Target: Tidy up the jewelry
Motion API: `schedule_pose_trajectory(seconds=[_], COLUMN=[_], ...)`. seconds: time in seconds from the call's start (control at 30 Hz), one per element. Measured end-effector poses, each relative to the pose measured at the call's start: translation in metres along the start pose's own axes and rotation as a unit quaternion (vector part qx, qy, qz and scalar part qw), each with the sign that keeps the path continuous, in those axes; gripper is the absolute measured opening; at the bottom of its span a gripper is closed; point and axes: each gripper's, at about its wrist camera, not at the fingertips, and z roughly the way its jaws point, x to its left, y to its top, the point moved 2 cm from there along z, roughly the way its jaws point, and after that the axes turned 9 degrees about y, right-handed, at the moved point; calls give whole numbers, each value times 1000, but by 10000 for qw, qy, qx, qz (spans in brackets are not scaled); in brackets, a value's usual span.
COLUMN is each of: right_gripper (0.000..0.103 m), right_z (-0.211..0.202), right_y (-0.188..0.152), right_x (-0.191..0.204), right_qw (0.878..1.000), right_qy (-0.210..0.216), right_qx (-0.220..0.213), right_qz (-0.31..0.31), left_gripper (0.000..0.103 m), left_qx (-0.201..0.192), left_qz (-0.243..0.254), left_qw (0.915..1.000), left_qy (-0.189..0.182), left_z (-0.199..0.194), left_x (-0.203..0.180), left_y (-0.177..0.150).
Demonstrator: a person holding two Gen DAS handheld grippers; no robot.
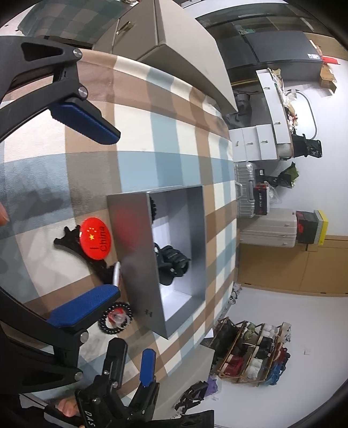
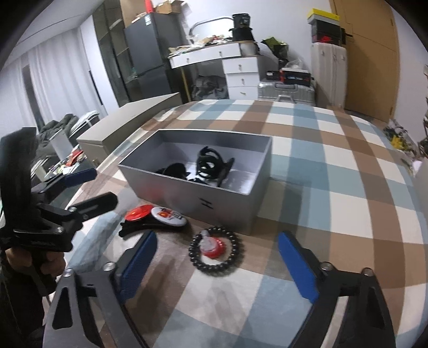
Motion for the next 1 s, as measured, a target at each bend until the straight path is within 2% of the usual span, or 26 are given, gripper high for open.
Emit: schedule_pose_trajectory(seconds=[0.27,0.5,0.87,0.93,1.0], right_gripper=[69,39,24,13,13], right_z=[21,20,30,31,29], right_y=[-7,-8,-7,-7,-8], right_x=[-5,-7,-3,-4,-4], right_qw=[9955,9961,9979,9983,9988], right_qy=[673,578,324,222,123], right_qx=[535,372,391,375,340], right_qz=[405,547,402,379,318], left_gripper=[102,102,102,102,102], left_qx=[20,48,262,314,393], left_qz=[37,146,262,280,309], left_qw=[10000,9999,9993,9991,9987], left_qy=[-12,28,45,35,-11], left_z=[-1,2,11,12,14], left_x=[-3,-5,-6,-7,-8], left_y=[-2,-4,-9,-10,-10])
